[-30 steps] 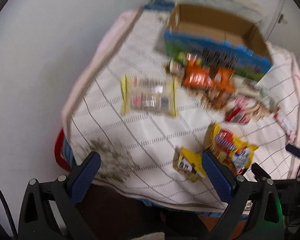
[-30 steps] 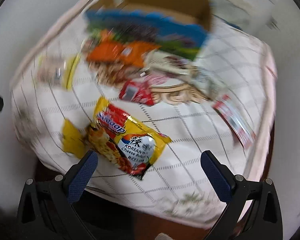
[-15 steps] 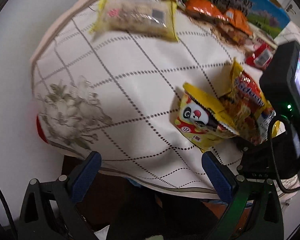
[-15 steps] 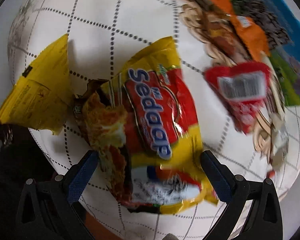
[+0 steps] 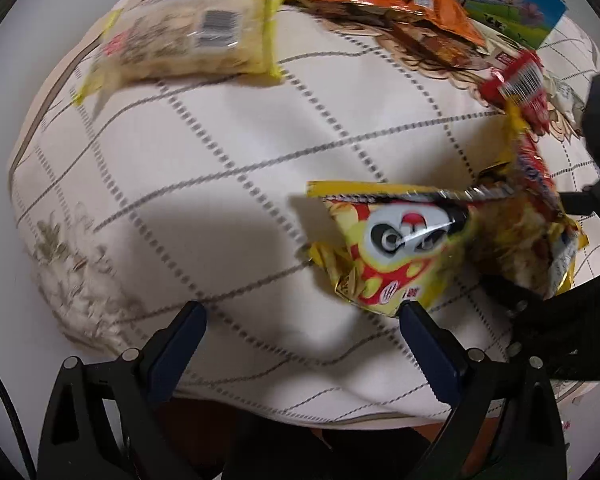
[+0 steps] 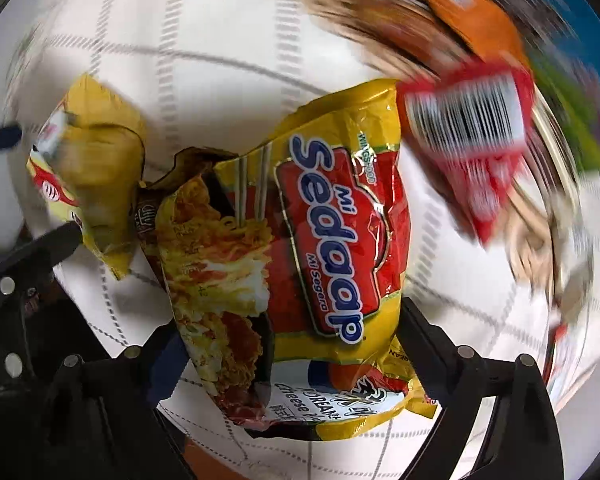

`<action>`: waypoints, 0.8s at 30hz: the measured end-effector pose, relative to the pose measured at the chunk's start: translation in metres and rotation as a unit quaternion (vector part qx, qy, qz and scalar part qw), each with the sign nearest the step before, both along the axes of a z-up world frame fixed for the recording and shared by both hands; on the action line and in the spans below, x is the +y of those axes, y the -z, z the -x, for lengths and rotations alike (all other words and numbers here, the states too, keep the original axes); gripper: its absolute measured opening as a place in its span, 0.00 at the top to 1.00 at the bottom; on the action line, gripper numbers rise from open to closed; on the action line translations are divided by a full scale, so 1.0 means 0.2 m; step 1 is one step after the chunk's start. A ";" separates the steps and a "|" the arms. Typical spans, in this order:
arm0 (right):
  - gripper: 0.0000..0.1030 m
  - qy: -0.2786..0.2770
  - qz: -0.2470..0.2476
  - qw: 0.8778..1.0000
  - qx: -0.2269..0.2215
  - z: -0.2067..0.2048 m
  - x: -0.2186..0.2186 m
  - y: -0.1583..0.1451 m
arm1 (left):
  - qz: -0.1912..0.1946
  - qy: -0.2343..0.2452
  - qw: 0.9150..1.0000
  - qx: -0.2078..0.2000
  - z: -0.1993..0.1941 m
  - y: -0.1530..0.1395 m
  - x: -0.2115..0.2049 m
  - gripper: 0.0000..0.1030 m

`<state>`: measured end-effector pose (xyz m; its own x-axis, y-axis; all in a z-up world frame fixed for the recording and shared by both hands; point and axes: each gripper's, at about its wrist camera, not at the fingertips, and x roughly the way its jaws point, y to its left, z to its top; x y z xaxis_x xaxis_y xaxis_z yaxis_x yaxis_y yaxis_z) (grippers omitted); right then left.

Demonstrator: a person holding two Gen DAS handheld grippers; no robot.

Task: Organize snacks
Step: 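Grasp the yellow panda snack bag with the left tool while the right tool grasps the Mi Sedaap noodle pack, then carry the panda bag with the left tool while the right tool carries the noodle pack over the box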

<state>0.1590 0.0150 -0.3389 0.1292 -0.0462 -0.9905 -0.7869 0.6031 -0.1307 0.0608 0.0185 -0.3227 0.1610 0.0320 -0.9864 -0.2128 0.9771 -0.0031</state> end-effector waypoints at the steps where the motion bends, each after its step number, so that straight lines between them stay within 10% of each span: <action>1: 0.08 0.025 -0.002 1.000 0.002 -0.03 -0.05 0.00 | 0.000 0.005 1.000 -0.002 -0.02 0.00 -0.02 0.04; 16: 0.02 0.216 -0.076 0.971 0.076 -0.35 -0.44 0.10 | 0.016 0.049 0.999 0.003 -0.22 -0.07 -0.28 0.06; 24: 0.04 0.282 -0.080 0.953 0.077 -0.48 -0.48 0.11 | -0.009 0.049 0.999 0.003 -0.28 0.03 -0.26 0.46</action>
